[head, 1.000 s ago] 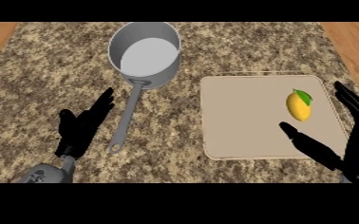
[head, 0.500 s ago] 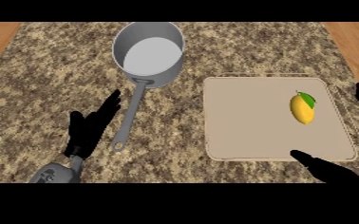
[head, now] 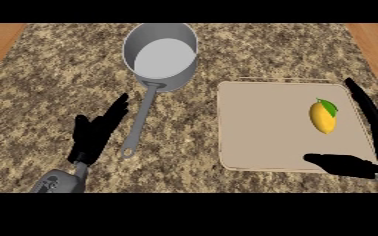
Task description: Pick the lemon from the tray and place it in the pot
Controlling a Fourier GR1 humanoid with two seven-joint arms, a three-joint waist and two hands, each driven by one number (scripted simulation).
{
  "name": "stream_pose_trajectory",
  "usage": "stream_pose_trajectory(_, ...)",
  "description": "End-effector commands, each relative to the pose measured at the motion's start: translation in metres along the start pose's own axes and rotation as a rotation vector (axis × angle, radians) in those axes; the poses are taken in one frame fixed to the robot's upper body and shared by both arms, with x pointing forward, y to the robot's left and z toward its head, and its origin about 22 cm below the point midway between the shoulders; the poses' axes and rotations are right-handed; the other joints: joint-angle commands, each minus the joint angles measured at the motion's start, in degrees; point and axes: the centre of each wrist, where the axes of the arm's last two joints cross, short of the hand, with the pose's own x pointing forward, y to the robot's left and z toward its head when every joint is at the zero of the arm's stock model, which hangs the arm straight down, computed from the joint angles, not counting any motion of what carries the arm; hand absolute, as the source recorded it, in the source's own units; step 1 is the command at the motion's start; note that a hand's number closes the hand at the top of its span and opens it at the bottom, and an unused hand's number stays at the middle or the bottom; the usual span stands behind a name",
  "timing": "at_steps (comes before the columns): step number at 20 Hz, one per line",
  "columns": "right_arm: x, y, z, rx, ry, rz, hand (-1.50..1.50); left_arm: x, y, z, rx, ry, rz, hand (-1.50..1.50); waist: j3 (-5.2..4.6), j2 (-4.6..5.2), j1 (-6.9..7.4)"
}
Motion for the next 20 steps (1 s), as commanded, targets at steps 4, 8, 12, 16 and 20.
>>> stream_pose_trajectory(4,-0.044,0.021,-0.027,0.103,0.091,0.086,-1.50,-0.005,-0.005,-0.011,-0.008,0.005,0.017,0.00,0.02,-0.01,-0.40)
stream_pose_trajectory(8,-0.063,0.015,-0.034,0.053,0.073,0.084,-1.50,0.003,-0.011,-0.001,-0.003,0.017,0.014,0.00,0.02,-0.11,-0.49)
stream_pose_trajectory(12,-0.067,-0.010,-0.026,-0.008,0.031,0.074,-1.50,-0.028,-0.006,0.007,0.020,0.016,-0.008,0.00,0.00,-0.15,-0.71)
stream_pose_trajectory(16,-0.091,-0.009,-0.012,0.041,0.014,0.019,-1.50,0.005,0.033,-0.002,0.027,0.010,0.025,0.00,0.01,-0.15,-0.85)
stream_pose_trajectory(20,-0.114,-0.006,-0.018,0.068,-0.044,-0.142,-1.50,-0.004,0.007,-0.009,0.010,0.000,-0.010,0.00,0.03,-0.05,-0.85)
